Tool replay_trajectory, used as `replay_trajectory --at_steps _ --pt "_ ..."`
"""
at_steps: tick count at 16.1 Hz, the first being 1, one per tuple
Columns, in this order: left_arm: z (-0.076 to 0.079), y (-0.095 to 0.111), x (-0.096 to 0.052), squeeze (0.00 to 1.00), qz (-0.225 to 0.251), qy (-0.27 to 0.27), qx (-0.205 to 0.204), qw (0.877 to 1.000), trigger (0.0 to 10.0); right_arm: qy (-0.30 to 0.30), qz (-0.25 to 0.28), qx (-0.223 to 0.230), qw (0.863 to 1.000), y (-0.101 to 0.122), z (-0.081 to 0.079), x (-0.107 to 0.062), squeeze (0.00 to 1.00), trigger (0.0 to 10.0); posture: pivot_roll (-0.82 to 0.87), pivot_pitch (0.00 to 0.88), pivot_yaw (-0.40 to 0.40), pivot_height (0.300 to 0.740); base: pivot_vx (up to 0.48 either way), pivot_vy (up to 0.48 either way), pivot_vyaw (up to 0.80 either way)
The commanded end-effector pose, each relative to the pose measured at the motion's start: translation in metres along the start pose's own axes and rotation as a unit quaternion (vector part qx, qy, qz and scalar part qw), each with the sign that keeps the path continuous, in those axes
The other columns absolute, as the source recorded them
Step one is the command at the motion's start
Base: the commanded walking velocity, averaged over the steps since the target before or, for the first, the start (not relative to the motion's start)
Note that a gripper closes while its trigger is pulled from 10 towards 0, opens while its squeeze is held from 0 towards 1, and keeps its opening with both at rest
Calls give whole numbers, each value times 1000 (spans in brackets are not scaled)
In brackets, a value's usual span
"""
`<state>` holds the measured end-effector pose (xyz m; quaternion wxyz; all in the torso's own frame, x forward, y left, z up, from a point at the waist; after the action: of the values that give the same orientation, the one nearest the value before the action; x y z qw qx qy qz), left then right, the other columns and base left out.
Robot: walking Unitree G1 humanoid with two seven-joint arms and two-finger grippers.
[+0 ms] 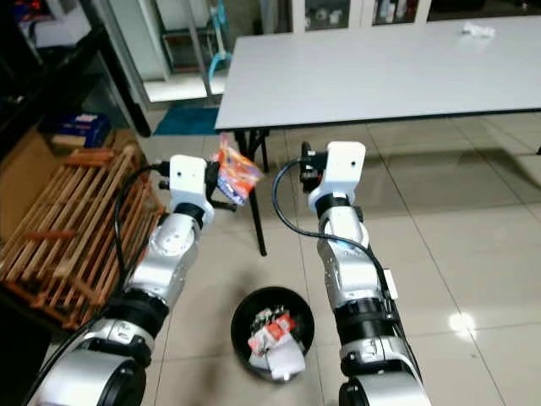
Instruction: Picking trash to rubbish bin
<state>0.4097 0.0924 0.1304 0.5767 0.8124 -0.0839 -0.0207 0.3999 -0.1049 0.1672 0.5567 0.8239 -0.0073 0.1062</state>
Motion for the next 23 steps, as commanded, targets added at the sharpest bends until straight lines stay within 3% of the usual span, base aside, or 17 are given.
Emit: replay_trajectory --at_steps 1,7,11,14,16,18,19,20,23 --pt "5 4 2 0 3 -8 4 1000 10000 -8 3 2 1000 3 5 1 0 10000 -10 0 92 740 382 0 0" --pt "15 -5 -1 0 -6 -37 0 999 10000 -7 2 1 1000 2 4 1 0 10000 -14 0 94 740 47 0 0" --pt "22 -51 -9 0 -104 -81 -19 991 10000 -7 1 2 1000 2 4 1 0 10000 -19 0 96 740 0 0 0" --pt "53 -115 -50 0 -248 -160 -35 955 10000 -9 1 0 1000 2 4 1 0 10000 -38 0 103 740 0 0 0" --pt "61 -124 -59 0 -274 -190 -29 942 10000 -9 3 0 1000 2 4 1 0 10000 -51 0 108 740 0 0 0" --pt "86 -137 -81 0 -297 -233 -20 926 10000 -9 3 0 1000 2 4 1 0 10000 -52 0 109 740 0 0 0" --pt "86 -137 -81 0 -297 -233 -20 926 10000 -9 3 0 1000 2 4 1 0 10000 -52 0 109 740 0 0 0" --pt "96 -142 -90 0 -302 -259 13 917 10000 -8 3 0 1000 3 2 2 0 10000 -58 0 113 740 0 0 0" --pt "102 -143 -94 0 -301 -265 19 916 10000 -7 5 -1 1000 3 2 1 0 10000 -59 0 113 740 0 0 0"
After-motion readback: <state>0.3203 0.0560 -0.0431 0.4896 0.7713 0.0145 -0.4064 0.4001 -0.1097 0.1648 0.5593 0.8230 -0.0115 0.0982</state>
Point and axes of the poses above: a point about 5 cm out from each wrist's last joint towards the gripper, its own x axis pointing out of the wrist towards the gripper, its own y axis along the axis of the wrist's last joint, z = x × y, the point moved 5 cm from there along x, pointing out of the wrist towards the gripper, and after that the axes turned 15 degrees about x, right-handed, at the moved point
